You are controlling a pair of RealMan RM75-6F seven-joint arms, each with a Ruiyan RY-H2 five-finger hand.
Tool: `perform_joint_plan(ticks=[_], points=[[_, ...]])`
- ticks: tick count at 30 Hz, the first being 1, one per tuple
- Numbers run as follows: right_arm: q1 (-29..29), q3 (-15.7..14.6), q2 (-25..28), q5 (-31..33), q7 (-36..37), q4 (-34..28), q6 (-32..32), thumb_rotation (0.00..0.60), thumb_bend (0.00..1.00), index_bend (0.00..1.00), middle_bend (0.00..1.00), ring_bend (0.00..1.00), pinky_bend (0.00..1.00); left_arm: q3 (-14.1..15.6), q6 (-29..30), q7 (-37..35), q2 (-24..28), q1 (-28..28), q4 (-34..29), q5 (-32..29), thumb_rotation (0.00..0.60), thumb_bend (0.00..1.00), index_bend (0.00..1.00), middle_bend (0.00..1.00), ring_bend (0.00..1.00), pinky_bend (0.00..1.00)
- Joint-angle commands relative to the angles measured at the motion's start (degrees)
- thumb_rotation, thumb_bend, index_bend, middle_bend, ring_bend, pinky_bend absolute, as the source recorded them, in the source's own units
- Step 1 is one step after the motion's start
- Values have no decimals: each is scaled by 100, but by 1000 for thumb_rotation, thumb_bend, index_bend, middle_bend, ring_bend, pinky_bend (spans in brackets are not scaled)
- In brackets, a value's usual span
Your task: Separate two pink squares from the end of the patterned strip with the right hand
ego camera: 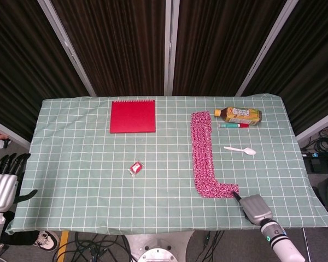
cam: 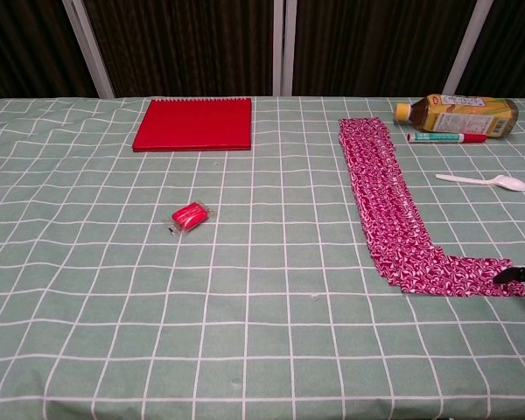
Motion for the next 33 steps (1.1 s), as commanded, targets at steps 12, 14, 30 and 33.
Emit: perform_joint_plan(ticks=[12,14,30,33], points=[[-128,-139,310,101,296,100,87,600,1000,100,872,791,680,2,-26,62,4,-20,-41,7,600,60,77,99,27,69],[-158,-134,381,54,374,68,149,600,1000,100,872,791,681,3,-23,66,6,-20,-47,11,600,60,76,99,26,69],[-15,201,-158,-1095,927,2,275,600,1000,6,871,791,681,-19,46,22,52,5,-59,7,600,60,76,99,26,69],[131,260,-344,-907,707,59,40,600,1000,2,871,791,681,-30,58,-25,73,19,-34,-17,600,60,77,99,26,69]])
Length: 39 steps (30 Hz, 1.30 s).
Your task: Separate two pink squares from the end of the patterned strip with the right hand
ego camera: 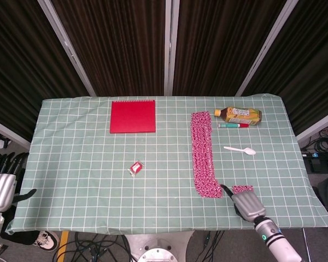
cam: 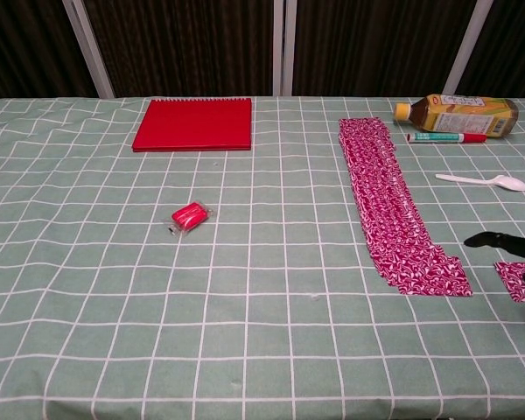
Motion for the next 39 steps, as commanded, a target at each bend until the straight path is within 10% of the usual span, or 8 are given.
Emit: perform_joint_plan(ticks=[1,39], points=[[196,95,-261,206,-249,80,-278,600,1000,2,871,791,681,-8,10,-42,15,13,23,-20,600,60,76,99,26,69],[750,-180,-600,1155,-1304,-308,-572,600,1000,26,871,791,681,-6,57,-229,43,77,154,-21,600,60,76,99,26,69]])
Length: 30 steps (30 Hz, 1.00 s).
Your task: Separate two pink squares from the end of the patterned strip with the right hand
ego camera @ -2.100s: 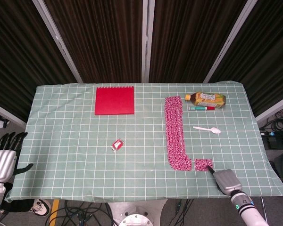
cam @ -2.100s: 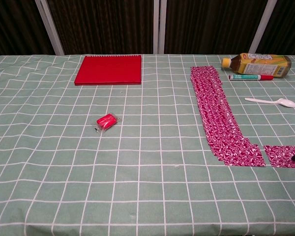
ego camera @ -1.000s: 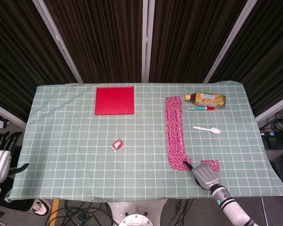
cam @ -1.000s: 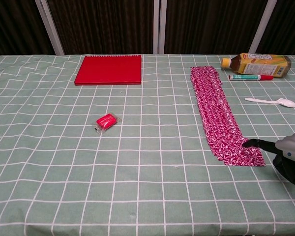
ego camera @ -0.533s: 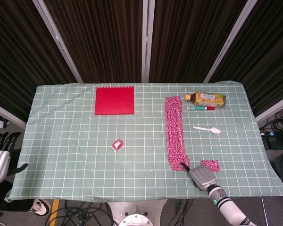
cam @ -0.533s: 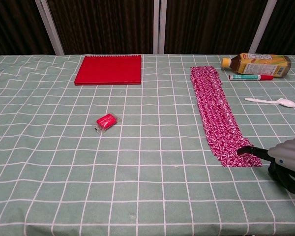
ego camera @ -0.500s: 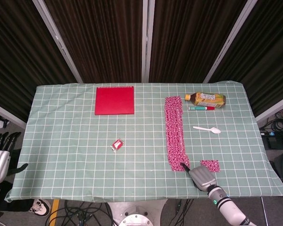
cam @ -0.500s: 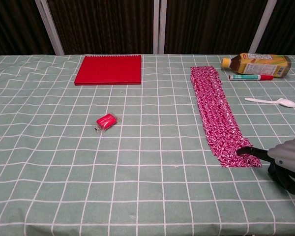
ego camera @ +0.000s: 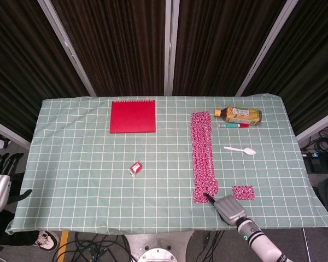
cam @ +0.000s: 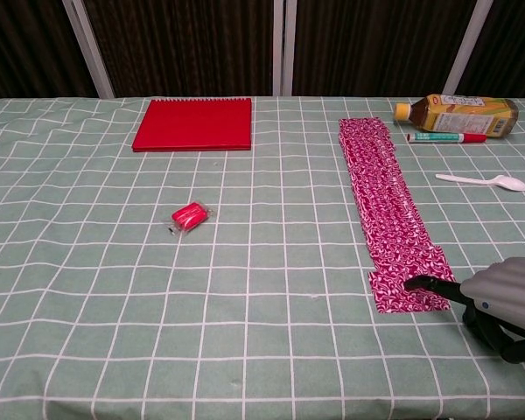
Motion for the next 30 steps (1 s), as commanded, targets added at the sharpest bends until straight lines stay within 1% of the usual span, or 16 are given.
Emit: perform_joint_plan(ticks=[1,13,24,30], points=[[65,8,-54,40,-72,-28,-28,600,1000,26,871,791,680,-5,4,-8,7,3,-5,-5,600,60,76,99,27,69],[423,114,-361,355,-519,-189,-25,600,1000,26,871,791,681,-35,89,-108,83,56,12,-27,600,59,76,99,26,68],[910,295,-713,1069,-819,-103,-137,600,1000,26,871,791,681,-50,115,-229,111,104,89,-75,600,60,76,99,26,69],[1149,407,-870,1272,-844,-52,-116,600,1000,26,871,791,681,-65,131,-277,115,119,130,-88,600,60,76,99,26,68]])
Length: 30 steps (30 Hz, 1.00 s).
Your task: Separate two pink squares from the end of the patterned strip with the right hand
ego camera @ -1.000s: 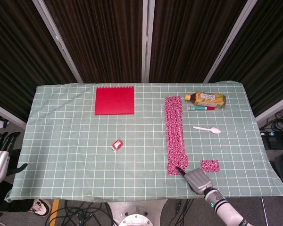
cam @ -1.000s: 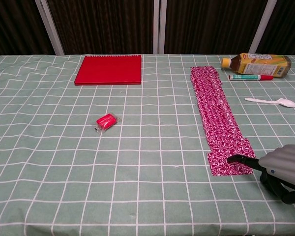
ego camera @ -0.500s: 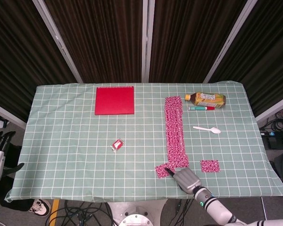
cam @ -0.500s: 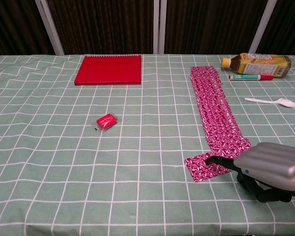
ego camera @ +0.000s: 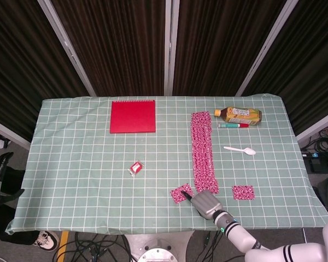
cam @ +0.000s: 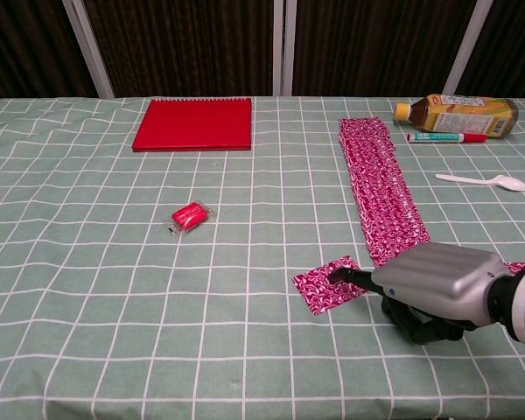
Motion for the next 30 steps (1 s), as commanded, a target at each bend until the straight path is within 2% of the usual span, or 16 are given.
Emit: perform_joint_plan(ticks=[1,9,14,17,21,25,26,28,30], points=[[102,60,-67,58,-3,11,17,600,1000,26,871,791,681,-2,0,-10,1,6,13,-7,600,61,76,99,26,68],[350,136,-186,214,-5,1,113,600,1000,26,871,791,680,-14,-2,-47,6,19,42,-26,600,60,76,99,26,69],[283,84,60,-112,34,-267,521,600,1000,26,871,791,681,-15,16,-43,25,28,29,-13,600,60,76,99,27,69],[124,19,380,-441,185,-516,855,600,1000,27,871,791,681,-9,16,-32,27,31,23,-3,600,60,76,99,26,68],[-229,-103,990,-1105,732,-782,1312,600,1000,28,871,791,681,-2,-5,19,2,16,9,13,600,60,76,99,26,68],[-708,-218,1476,-1992,1498,-648,1947,600,988,66,871,791,681,4,-34,92,-37,-11,-23,36,600,60,76,99,26,69],[-891,-255,1560,-2350,1760,-468,2242,600,960,79,868,787,680,7,-42,117,-50,-18,-36,43,600,60,76,99,26,69],[-1161,-335,1661,-2844,2211,-126,2646,600,796,109,787,719,656,10,-48,165,-69,-32,-58,62,600,61,76,99,26,69],[-1418,-469,1818,-3260,2746,293,2942,600,613,119,576,537,585,11,-58,226,-85,-48,-89,78,600,60,76,99,26,68]])
